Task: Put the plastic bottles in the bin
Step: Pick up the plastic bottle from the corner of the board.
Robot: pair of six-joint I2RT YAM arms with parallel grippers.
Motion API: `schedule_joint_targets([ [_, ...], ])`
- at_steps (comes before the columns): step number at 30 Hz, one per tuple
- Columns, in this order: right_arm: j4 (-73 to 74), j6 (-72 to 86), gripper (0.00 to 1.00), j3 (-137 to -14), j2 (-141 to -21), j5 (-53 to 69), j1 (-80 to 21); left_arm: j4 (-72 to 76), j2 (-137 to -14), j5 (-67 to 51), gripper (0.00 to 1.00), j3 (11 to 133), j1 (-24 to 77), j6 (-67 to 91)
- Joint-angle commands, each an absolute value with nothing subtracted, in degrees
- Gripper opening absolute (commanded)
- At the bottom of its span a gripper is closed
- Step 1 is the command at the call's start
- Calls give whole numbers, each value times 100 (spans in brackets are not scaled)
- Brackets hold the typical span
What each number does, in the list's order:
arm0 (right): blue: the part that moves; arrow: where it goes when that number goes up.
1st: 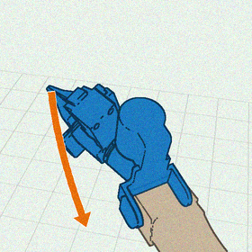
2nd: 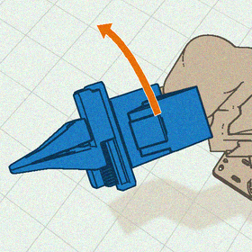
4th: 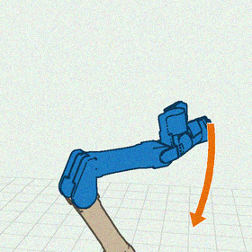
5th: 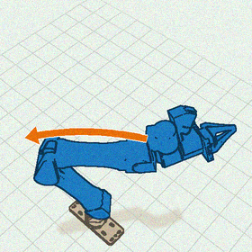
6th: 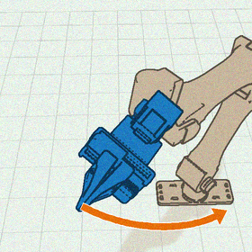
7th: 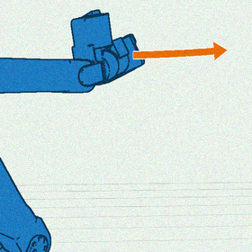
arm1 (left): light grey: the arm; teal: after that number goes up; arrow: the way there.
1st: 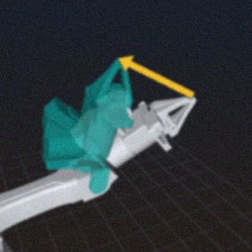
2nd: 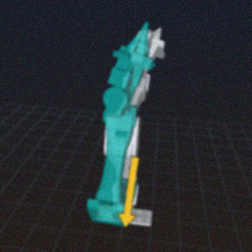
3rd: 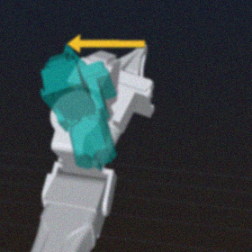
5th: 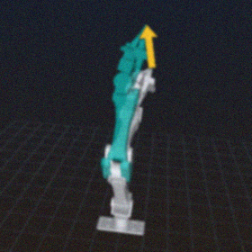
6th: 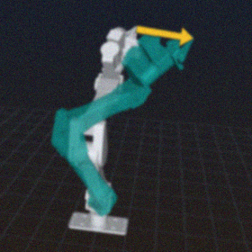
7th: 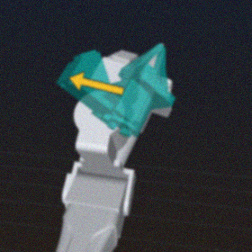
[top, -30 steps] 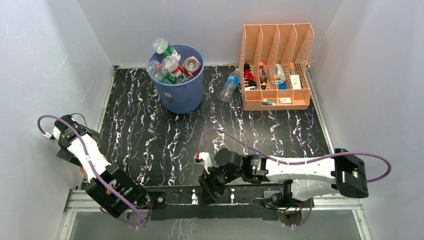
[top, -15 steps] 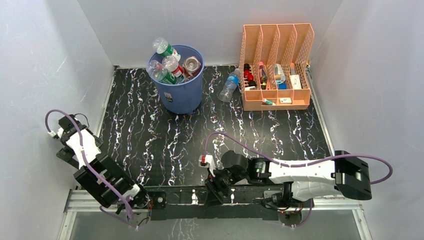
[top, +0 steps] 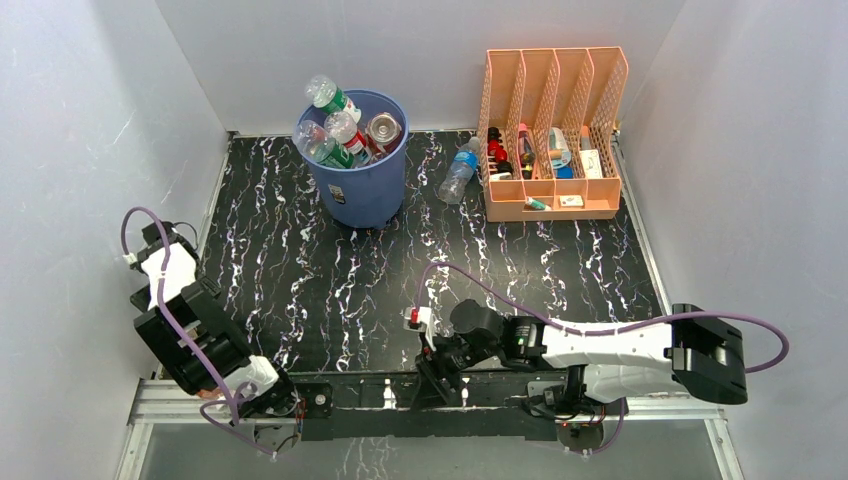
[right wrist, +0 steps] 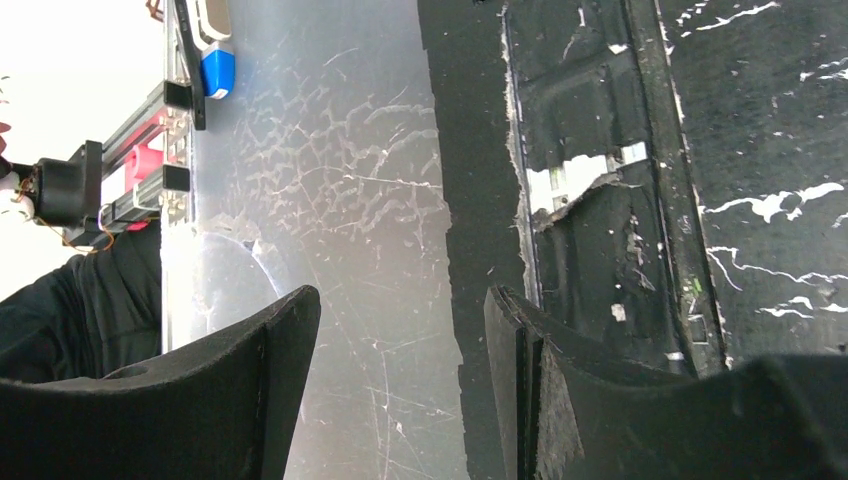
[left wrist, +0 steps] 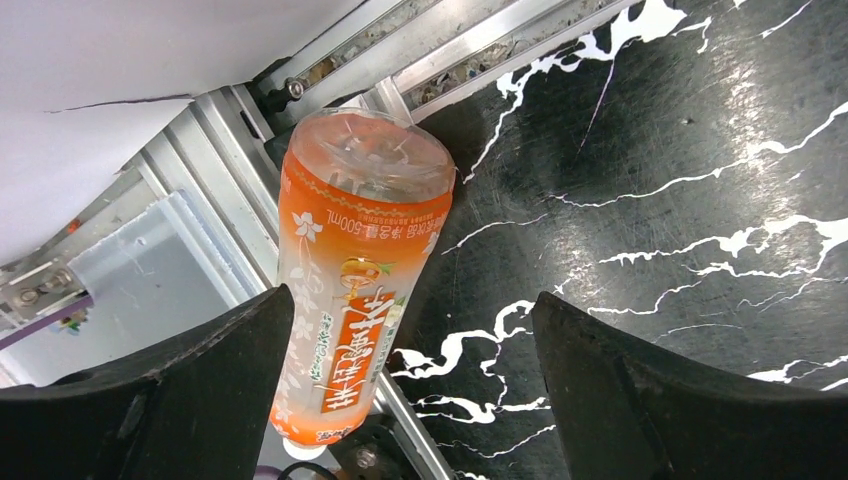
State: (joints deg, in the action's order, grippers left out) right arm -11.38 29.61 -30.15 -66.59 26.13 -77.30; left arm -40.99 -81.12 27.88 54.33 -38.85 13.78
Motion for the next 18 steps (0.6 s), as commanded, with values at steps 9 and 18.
schedule_joint_targets([
  [9,-1390,2851,72,-2700,-6224,3096,-7072,-4600,-8505,3588,91,5814,-3903,1199],
  [18,-1448,2681,82,-2527,-6161,3284,-6798,-4368,-8755,3228,93,5641,-3943,1163],
])
